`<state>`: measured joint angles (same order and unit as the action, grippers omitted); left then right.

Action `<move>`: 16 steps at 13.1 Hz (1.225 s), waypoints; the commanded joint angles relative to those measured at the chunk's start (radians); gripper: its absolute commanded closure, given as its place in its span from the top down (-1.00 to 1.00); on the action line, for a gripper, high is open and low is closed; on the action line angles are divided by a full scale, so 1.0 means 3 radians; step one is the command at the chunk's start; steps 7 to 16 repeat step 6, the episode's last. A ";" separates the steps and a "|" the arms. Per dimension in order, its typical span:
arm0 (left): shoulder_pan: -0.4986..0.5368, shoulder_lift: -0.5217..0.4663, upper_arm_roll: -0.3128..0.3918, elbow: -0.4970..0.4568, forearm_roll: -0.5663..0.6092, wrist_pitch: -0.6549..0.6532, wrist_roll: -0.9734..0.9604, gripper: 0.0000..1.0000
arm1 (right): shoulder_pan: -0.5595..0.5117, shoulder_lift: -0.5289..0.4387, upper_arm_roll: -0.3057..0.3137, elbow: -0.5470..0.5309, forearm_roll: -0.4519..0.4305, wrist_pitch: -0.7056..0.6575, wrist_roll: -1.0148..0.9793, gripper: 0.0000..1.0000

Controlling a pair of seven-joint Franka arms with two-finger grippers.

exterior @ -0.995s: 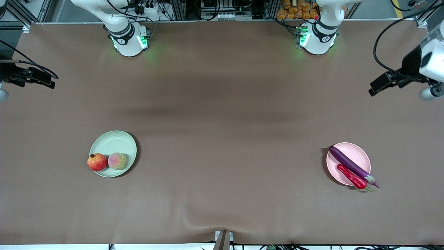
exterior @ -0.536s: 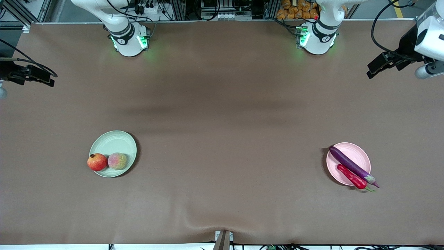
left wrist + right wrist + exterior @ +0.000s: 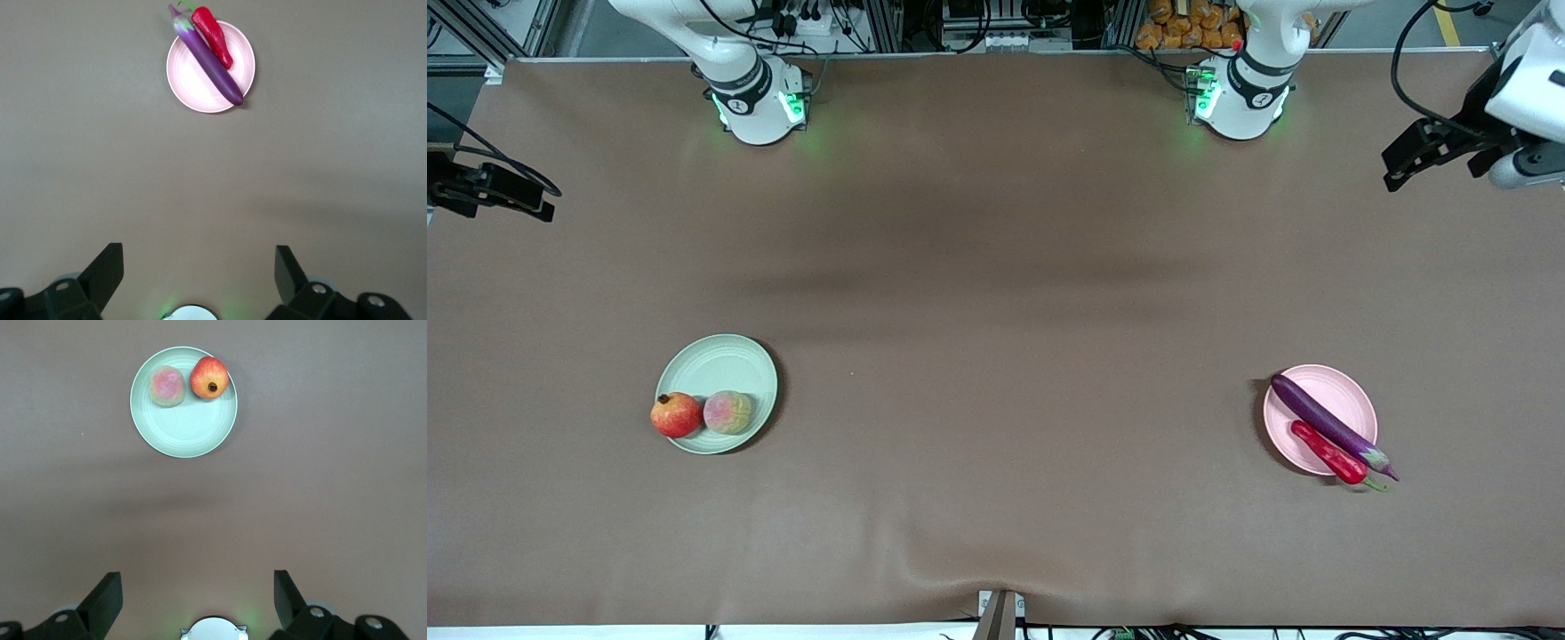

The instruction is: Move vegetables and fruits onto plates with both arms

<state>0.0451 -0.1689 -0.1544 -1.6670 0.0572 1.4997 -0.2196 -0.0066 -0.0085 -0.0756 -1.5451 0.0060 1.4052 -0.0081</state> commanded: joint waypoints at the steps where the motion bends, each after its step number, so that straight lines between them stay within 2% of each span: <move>1: -0.0002 -0.0025 0.0019 0.0126 0.0009 -0.0095 0.0103 1.00 | -0.0045 -0.0079 0.0037 -0.0019 0.0057 0.0000 -0.0014 1.00; 4: -0.0012 0.0031 0.0034 0.0244 -0.0027 -0.0095 0.0088 1.00 | -0.0034 -0.0079 0.0047 -0.0029 0.0057 0.0005 -0.0014 1.00; 16: -0.0017 0.0026 0.0029 0.0249 -0.0032 -0.0161 0.0088 1.00 | -0.0060 -0.0079 0.0032 -0.0039 0.0051 -0.0010 -0.0024 1.00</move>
